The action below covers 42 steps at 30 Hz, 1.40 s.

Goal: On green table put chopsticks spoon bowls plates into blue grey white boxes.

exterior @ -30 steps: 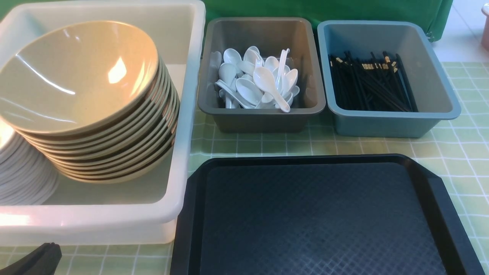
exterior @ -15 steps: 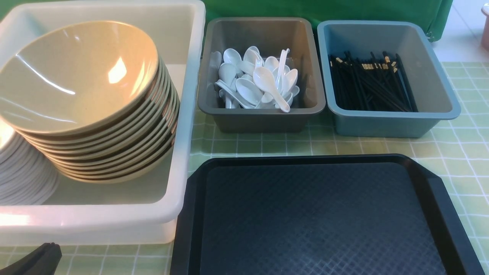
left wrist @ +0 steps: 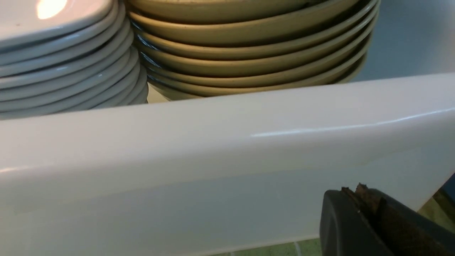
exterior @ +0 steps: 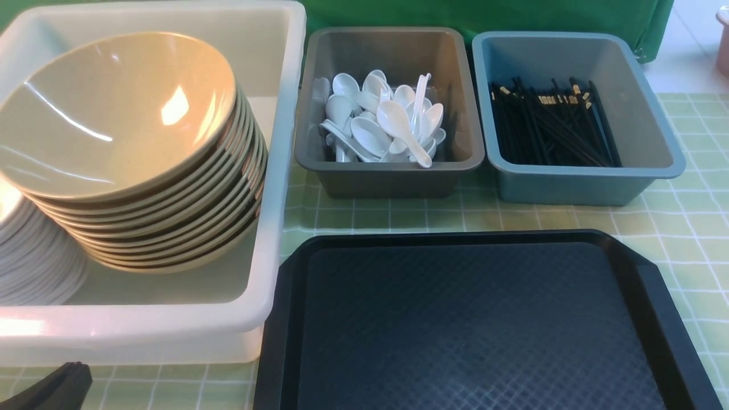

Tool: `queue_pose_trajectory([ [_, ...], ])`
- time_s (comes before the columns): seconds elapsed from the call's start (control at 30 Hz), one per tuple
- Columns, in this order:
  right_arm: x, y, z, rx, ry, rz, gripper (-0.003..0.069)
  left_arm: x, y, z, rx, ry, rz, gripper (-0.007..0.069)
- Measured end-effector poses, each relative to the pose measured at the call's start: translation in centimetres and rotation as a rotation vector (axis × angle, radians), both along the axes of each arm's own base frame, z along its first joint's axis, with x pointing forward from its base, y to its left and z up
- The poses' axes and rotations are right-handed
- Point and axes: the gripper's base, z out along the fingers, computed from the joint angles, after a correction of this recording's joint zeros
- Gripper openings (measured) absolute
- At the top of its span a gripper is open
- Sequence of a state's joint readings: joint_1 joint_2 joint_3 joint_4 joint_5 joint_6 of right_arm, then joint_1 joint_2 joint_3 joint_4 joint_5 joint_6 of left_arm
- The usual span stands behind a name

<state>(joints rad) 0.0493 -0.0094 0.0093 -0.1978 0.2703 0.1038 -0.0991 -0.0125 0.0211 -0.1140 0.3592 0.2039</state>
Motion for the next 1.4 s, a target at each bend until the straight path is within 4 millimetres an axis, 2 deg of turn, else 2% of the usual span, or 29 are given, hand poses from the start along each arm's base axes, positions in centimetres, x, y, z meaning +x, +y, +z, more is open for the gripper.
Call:
queue_pose_trajectory([
  [1.4,0.00,0.00,-0.01,0.004,0.001,-0.001,0.0146,0.00,0.00,0.00,-0.001,0.000,0.000,-0.0001],
])
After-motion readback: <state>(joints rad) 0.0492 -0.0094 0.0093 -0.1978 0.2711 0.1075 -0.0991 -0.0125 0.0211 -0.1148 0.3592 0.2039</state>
